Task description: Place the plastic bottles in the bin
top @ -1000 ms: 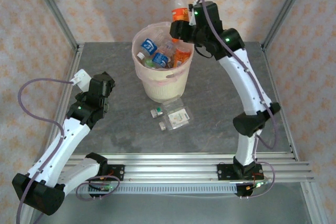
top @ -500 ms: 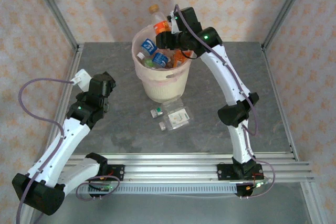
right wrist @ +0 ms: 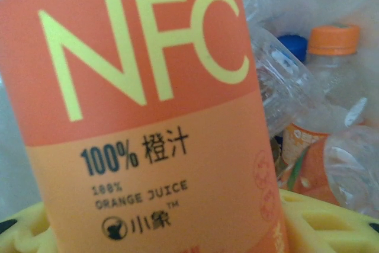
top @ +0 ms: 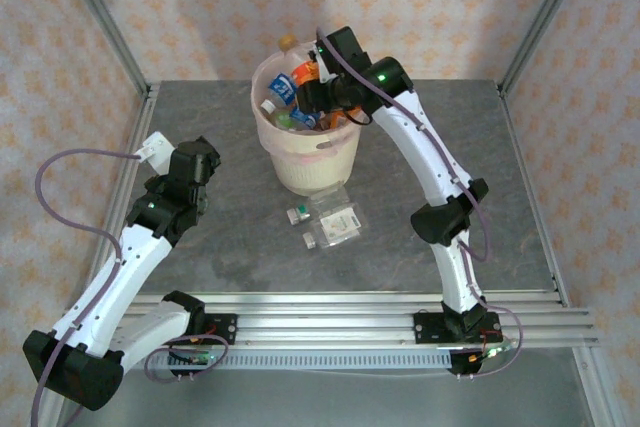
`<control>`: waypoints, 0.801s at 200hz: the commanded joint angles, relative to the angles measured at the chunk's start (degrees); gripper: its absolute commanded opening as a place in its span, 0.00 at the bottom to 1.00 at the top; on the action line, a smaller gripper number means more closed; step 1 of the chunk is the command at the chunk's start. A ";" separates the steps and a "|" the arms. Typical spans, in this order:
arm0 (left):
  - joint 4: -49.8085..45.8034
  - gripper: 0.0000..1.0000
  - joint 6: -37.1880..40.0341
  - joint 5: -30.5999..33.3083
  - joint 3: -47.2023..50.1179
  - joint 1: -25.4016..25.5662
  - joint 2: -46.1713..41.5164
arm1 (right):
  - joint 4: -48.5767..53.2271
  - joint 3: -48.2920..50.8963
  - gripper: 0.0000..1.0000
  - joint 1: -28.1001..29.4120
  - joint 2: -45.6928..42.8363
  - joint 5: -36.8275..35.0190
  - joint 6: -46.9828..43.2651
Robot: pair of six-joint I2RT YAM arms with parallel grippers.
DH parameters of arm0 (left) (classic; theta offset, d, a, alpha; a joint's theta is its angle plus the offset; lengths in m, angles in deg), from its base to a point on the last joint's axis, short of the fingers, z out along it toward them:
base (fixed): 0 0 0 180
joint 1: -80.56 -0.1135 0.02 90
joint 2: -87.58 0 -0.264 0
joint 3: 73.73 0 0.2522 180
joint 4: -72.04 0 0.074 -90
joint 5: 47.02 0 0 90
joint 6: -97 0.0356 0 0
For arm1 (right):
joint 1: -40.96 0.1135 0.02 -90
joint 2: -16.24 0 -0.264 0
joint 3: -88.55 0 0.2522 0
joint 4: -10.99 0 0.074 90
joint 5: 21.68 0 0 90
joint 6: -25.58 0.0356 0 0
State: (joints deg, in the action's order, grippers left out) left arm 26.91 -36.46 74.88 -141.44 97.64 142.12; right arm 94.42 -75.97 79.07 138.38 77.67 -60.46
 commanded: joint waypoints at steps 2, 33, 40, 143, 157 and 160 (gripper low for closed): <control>0.53 1.00 0.50 0.61 -1.89 -0.66 -0.32 | 2.88 -0.81 0.64 0.38 -0.24 -2.93 0.79; 0.39 1.00 0.57 0.68 -2.03 -0.70 -0.32 | 3.27 -0.48 0.75 1.50 0.02 -4.47 0.20; 0.44 1.00 0.57 0.72 -2.03 -0.70 -0.32 | 3.28 -0.50 0.78 1.74 0.01 -4.68 -0.11; 0.35 1.00 0.31 0.48 -2.10 -0.69 -0.16 | 0.59 -0.50 0.76 2.24 0.49 5.00 0.68; 0.35 1.00 0.31 0.46 -2.08 -0.68 -0.05 | 0.00 -0.50 0.71 2.24 1.01 5.88 1.40; 0.28 1.00 0.32 0.45 -2.08 -0.68 -0.07 | -0.10 -0.50 0.70 2.29 1.09 6.08 1.59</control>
State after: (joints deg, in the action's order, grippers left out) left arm 26.89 -36.46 74.86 -142.08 97.64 142.12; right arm 95.77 -75.97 81.32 138.45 81.21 -59.80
